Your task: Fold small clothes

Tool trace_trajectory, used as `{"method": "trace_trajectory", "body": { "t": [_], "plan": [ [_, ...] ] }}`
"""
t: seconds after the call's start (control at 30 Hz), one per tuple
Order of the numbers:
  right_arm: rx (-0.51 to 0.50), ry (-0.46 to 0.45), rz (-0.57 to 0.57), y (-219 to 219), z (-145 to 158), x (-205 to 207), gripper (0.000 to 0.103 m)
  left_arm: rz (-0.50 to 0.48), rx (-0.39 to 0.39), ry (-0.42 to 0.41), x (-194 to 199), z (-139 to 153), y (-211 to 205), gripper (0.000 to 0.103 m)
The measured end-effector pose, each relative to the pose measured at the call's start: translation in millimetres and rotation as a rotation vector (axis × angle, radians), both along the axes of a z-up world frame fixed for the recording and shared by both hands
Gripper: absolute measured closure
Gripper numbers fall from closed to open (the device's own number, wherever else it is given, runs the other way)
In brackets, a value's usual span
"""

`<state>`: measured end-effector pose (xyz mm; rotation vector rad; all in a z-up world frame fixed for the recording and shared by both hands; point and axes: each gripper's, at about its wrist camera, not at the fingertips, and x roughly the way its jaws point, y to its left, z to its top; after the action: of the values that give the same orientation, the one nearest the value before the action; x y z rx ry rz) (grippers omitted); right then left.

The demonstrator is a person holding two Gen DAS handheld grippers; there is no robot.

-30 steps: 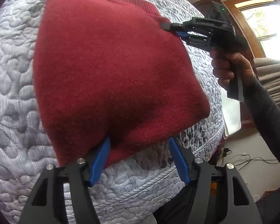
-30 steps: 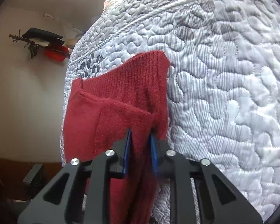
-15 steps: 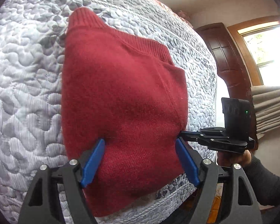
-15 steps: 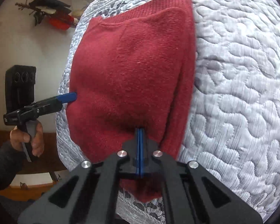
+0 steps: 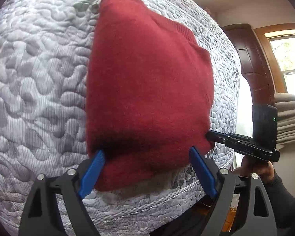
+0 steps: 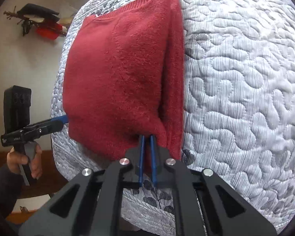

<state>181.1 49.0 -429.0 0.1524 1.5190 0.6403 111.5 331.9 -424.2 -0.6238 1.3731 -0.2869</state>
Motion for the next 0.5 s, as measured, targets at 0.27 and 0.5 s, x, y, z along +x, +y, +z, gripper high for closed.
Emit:
{"method": "trace_trajectory", "body": {
  "t": [0.27,0.5],
  "plan": [
    [-0.283,-0.215,-0.010,15,138,-64,0.008,0.032,0.190,0.004,-67,121,-6,0.007],
    [-0.291,-0.395,-0.038,15,270,-126,0.004,0.128,0.295,-0.185,-132,272,-24,0.004]
  ]
}}
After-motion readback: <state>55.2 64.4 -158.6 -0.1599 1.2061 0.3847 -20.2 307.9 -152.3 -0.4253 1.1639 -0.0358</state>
